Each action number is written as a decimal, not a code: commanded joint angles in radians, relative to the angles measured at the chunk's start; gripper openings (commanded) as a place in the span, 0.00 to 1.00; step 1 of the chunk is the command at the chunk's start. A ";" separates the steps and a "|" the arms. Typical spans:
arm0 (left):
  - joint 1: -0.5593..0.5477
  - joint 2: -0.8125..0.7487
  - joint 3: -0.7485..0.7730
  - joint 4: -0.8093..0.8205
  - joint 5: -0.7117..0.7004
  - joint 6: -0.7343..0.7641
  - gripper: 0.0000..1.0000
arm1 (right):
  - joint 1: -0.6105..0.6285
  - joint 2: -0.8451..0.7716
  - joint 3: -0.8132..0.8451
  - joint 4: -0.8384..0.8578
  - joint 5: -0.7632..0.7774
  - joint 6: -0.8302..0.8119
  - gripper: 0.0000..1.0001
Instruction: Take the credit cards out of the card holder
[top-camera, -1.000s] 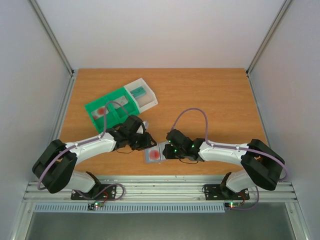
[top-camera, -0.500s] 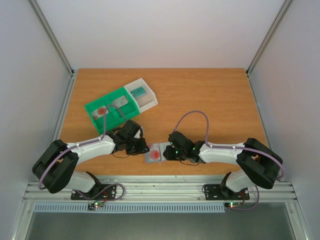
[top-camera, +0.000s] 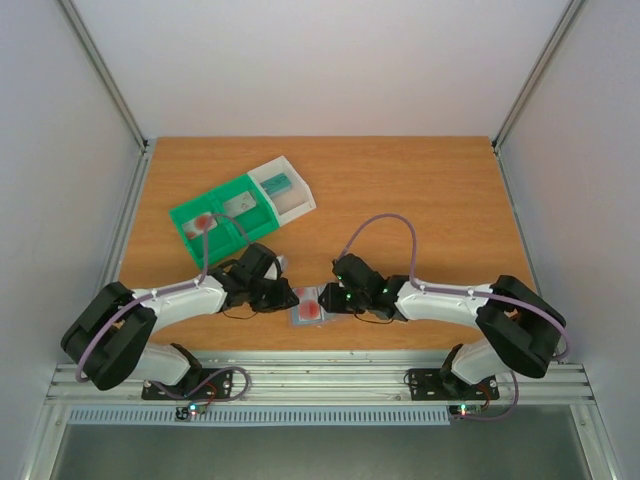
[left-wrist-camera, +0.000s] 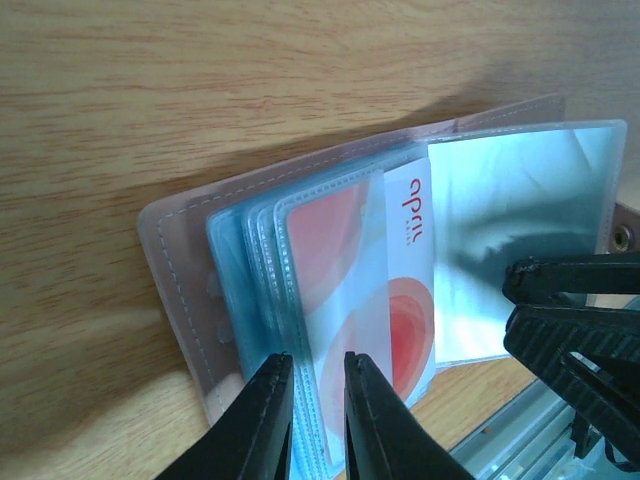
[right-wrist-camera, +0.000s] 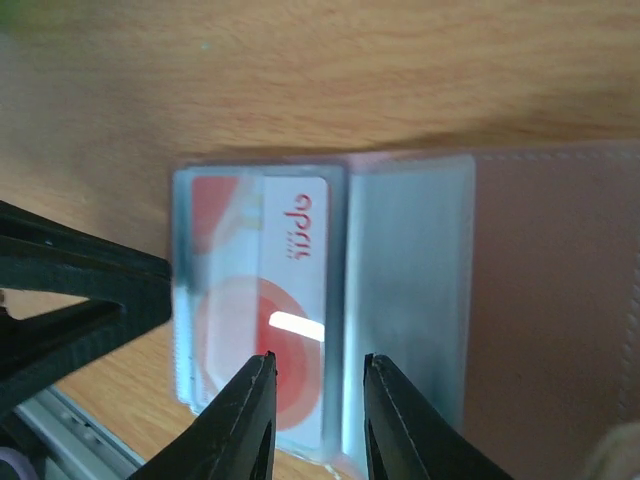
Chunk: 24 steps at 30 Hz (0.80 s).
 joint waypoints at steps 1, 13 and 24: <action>0.013 -0.022 -0.025 0.105 0.032 -0.010 0.17 | -0.008 0.037 0.052 -0.008 -0.024 -0.025 0.26; 0.017 0.015 -0.065 0.166 0.034 -0.013 0.19 | -0.029 0.133 0.088 0.026 -0.068 -0.018 0.25; 0.017 0.022 -0.075 0.150 0.004 -0.004 0.14 | -0.030 0.160 0.063 0.066 -0.076 -0.013 0.24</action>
